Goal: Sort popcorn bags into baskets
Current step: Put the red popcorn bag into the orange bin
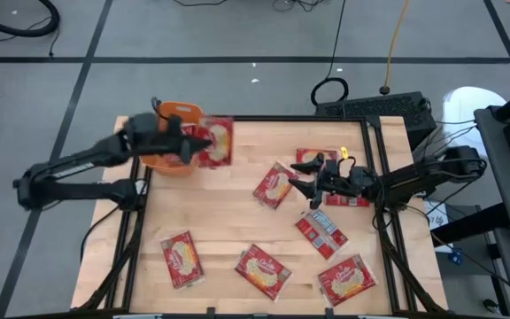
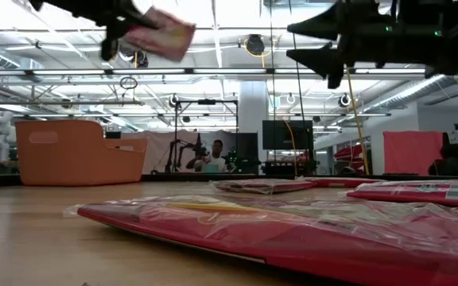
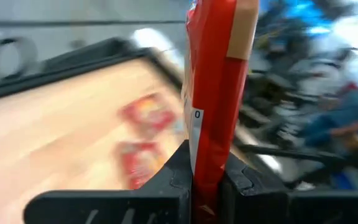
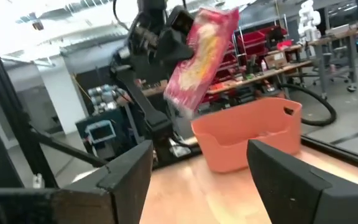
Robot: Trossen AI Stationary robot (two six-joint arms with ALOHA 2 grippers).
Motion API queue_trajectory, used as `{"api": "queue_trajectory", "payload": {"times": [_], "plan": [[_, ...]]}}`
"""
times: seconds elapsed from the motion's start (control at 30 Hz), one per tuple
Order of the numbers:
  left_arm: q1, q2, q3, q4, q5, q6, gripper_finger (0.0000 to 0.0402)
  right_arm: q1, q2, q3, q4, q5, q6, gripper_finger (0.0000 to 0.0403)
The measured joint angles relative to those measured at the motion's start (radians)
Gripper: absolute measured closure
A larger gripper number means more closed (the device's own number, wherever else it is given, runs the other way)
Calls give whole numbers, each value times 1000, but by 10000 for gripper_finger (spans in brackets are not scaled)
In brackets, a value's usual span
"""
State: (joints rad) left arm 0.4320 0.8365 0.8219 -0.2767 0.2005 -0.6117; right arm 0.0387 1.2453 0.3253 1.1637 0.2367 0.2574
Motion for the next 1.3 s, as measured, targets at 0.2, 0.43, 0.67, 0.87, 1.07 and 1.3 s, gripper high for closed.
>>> {"api": "queue_trajectory", "payload": {"times": [0.2, 0.43, 0.67, 0.87, 1.07, 1.3], "plan": [[236, 39, 197, -388, 110, 104, 376, 0, 0, -42, 5, -1, -27, 151], [453, 203, 339, -730, 141, 294, 377, 0, 0, -45, -4, -5, -39, 151], [591, 356, 343, -790, 140, 424, 372, 2, 0, -45, -61, -32, -35, 151], [655, 426, 343, -792, 134, 469, 371, 3, 0, -45, -92, -58, -22, 151], [666, 460, 344, -796, 82, 468, 370, 3, 0, -45, -93, -58, -23, 151], [654, 499, 336, -788, 25, 414, 369, 3, 0, -45, -95, -57, -42, 151]]}}
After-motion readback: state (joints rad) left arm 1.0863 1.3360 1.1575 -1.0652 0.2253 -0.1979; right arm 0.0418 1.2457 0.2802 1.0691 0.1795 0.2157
